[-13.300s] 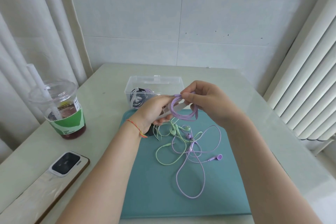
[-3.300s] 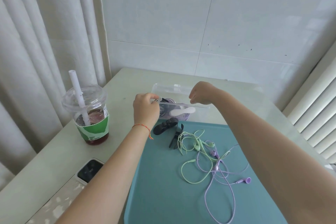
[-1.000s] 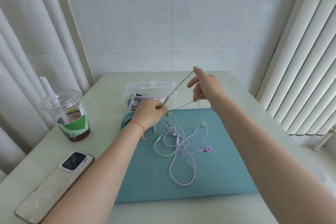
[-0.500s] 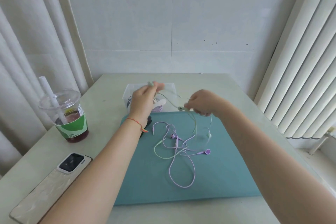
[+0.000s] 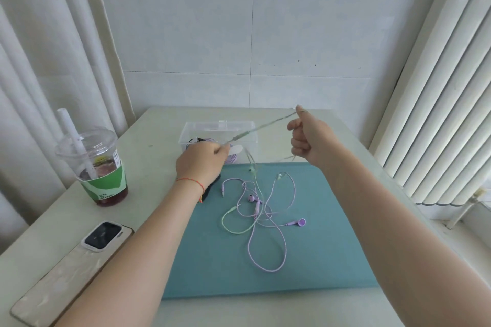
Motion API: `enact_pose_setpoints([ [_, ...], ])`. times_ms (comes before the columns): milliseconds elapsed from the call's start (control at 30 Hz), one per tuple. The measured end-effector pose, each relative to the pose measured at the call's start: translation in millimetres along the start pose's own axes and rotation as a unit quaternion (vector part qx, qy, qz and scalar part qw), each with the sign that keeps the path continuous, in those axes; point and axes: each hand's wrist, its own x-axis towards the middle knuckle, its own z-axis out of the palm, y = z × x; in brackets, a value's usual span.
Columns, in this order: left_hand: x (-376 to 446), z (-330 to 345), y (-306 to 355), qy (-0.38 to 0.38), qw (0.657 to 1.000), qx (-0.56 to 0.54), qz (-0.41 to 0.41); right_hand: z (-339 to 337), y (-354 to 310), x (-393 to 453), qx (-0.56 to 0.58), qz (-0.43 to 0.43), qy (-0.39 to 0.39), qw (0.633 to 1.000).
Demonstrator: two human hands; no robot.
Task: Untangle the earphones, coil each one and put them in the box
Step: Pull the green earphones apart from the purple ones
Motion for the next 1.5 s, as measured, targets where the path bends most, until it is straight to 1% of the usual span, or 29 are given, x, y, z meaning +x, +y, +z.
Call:
enact_pose_setpoints([
  [67,-2.1,4.0,-1.6,0.01,0.996,0.085,0.001,1.7,-3.3,-1.2,-0.132,-0.061,0.048,0.988],
  [100,-1.3,4.6,-3.7,0.013,0.993,0.116,-0.003,1.5,-4.1,-0.8,-0.222,-0.108,0.086,0.965],
  [133,-1.4,3.7,-6.0,0.013,0.991,0.135,-0.01,0.0,-4.0,-0.5,-0.318,-0.159,0.123,0.927],
  [167,-0.8,2.6,-8.8,0.014,0.99,0.137,-0.019,-2.0,-3.8,0.6,-0.398,-0.198,0.138,0.885],
  [200,-1.2,1.3,-10.4,0.012,0.993,0.118,-0.026,-4.3,-3.2,1.4,-0.456,-0.212,0.127,0.855],
  [233,-0.2,1.3,-11.3,0.006,0.996,0.079,-0.03,-5.2,-3.0,0.1,-0.496,-0.206,0.095,0.838],
  [300,1.1,0.9,-9.0,-0.008,0.999,-0.035,-0.035,-6.3,0.4,0.2,-0.564,-0.165,0.022,0.809],
  [333,0.6,-0.8,-5.5,-0.011,0.995,-0.095,-0.042,-6.3,2.4,0.6,-0.586,-0.151,0.004,0.796],
  [367,0.9,-2.0,-1.7,-0.01,0.986,-0.158,-0.054,-5.8,3.6,0.7,-0.592,-0.146,0.002,0.792],
  [400,0.2,-4.0,2.2,-0.006,0.973,-0.218,-0.07,-5.5,4.9,-0.3,-0.58,-0.145,0.005,0.802],
  [467,1.3,-10.0,7.4,0.016,0.954,-0.286,-0.092,-5.0,5.2,0.1,-0.501,-0.136,0.008,0.855],
  [533,3.2,-12.6,7.7,0.007,0.952,-0.289,-0.098,-5.8,5.3,0.8,-0.401,-0.122,0.013,0.908],
  [600,5.9,-8.6,5.1,-0.029,0.965,-0.248,-0.086,-4.4,4.2,-2.3,-0.339,-0.107,0.01,0.935],
  [667,5.6,-3.8,6.6,-0.06,0.971,-0.221,-0.067,-0.6,2.0,-6.5,-0.335,-0.1,-0.006,0.937],
  [733,2.1,1.1,13.3,-0.085,0.957,-0.271,-0.054,5.0,-1.7,-9.9,-0.356,-0.109,-0.024,0.928],
  [767,-0.3,2.9,18.4,-0.102,0.947,-0.3,-0.049,8.1,-4.0,-11.9,-0.343,-0.114,-0.042,0.932],
  [800,-3.1,3.3,23.7,-0.119,0.939,-0.32,-0.041,11.5,-6.6,-13.7,-0.305,-0.117,-0.067,0.943],
  [867,-8.0,5.0,31.7,-0.166,0.928,-0.334,-0.024,17.3,-12.4,-17.7,-0.161,-0.126,-0.129,0.97],
  [933,-12.2,7.1,36.7,-0.213,0.93,-0.299,-0.016,21.4,-18.8,-19.8,-0.016,-0.141,-0.174,0.975],
  [967,-13.4,9.8,37.5,-0.226,0.935,-0.273,-0.018,22.3,-20.8,-19.5,-0.004,-0.159,-0.171,0.972],
  [1067,-14.4,17.7,35.0,-0.204,0.948,-0.239,-0.049,23.7,-21.5,-17.2,-0.159,-0.225,-0.08,0.958],
  [1100,-13.5,21.1,32.1,-0.188,0.956,-0.219,-0.055,22.3,-21.2,-16.9,-0.182,-0.222,-0.067,0.956],
  [1200,-11.8,25.3,23.7,-0.169,0.972,-0.15,-0.067,14.2,-20.6,-16.9,-0.19,-0.18,-0.074,0.962],
  [1267,-11.5,24.2,20.5,-0.177,0.974,-0.12,-0.073,9.0,-20.2,-14.7,-0.225,-0.17,-0.043,0.958],
  [1300,-10.8,24.0,18.4,-0.174,0.975,-0.111,-0.077,6.8,-18.8,-11.8,-0.249,-0.17,-0.012,0.953],
  [1333,-9.8,22.9,16.8,-0.166,0.977,-0.107,-0.084,4.7,-16.7,-8.3,-0.288,-0.172,0.028,0.942],
  [1400,-6.3,21.3,15.0,-0.125,0.977,-0.134,-0.106,-0.7,-11.7,-0.3,-0.394,-0.177,0.095,0.897],
  [1433,-4.1,21.2,14.2,-0.102,0.973,-0.17,-0.119,-2.9,-9.0,2.0,-0.442,-0.17,0.11,0.874],
  [1500,-3.2,18.1,16.7,-0.083,0.944,-0.284,-0.147,-6.3,-3.8,2.2,-0.521,-0.14,0.124,0.833],
])
